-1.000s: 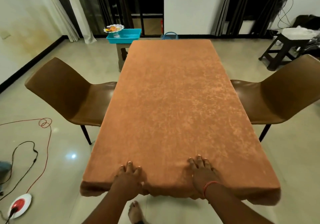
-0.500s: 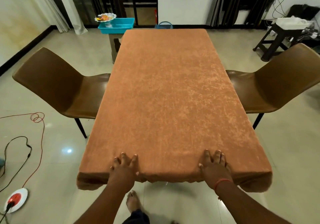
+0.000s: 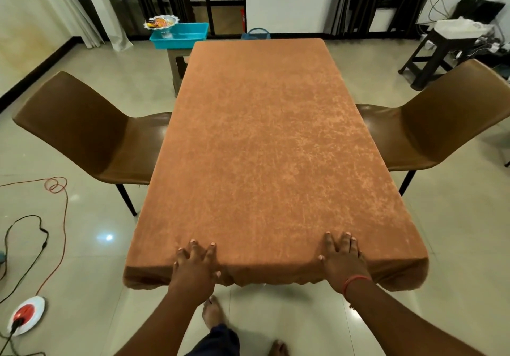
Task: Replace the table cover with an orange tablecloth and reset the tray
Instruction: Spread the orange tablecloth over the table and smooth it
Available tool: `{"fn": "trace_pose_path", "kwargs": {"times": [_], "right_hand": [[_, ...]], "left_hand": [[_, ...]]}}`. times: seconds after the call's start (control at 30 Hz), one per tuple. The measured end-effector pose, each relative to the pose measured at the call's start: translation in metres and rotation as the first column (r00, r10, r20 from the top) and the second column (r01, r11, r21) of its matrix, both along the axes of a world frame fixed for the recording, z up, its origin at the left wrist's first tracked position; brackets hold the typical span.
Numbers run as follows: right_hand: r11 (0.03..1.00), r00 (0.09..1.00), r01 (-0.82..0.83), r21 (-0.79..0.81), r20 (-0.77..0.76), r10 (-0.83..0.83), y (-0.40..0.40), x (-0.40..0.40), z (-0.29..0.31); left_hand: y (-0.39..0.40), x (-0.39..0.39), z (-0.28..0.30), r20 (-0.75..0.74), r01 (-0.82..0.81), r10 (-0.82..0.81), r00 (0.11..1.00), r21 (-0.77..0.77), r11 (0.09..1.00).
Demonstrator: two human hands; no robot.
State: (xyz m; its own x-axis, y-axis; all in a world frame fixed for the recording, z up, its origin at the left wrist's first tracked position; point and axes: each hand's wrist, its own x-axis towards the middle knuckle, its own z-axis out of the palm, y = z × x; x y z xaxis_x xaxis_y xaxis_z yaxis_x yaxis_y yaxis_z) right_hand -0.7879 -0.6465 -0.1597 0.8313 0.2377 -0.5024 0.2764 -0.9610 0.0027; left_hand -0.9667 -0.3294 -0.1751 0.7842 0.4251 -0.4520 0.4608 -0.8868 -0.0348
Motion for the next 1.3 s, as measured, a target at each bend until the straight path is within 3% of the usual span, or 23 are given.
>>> {"fn": "trace_pose_path", "kwargs": {"times": [0.53,0.93,1.1,1.3], "right_hand": [[0.998,0.997,-0.061,-0.032,-0.052,0.059,-0.013,-0.016,0.016],[0.999,0.998,-0.036,-0.029,0.044,0.037,-0.002,-0.029,0.017],[1.000,0.999,-0.030,0.008,0.033,0.030,0.027,-0.051,0.015],[0.981,0.988,-0.152,0.119,0.026,0.150,0.127,-0.075,0.025]], "left_hand": [[-0.016,-0.020,0.036,-0.049,0.045,-0.042,0.998,0.081,0.996],[-0.006,-0.036,0.034,-0.040,0.040,-0.038,0.998,0.055,0.998],[0.015,-0.051,0.032,-0.016,0.008,-0.008,1.000,0.044,0.999],[0.067,-0.073,0.037,0.027,-0.035,0.034,0.999,0.044,0.998]]}}
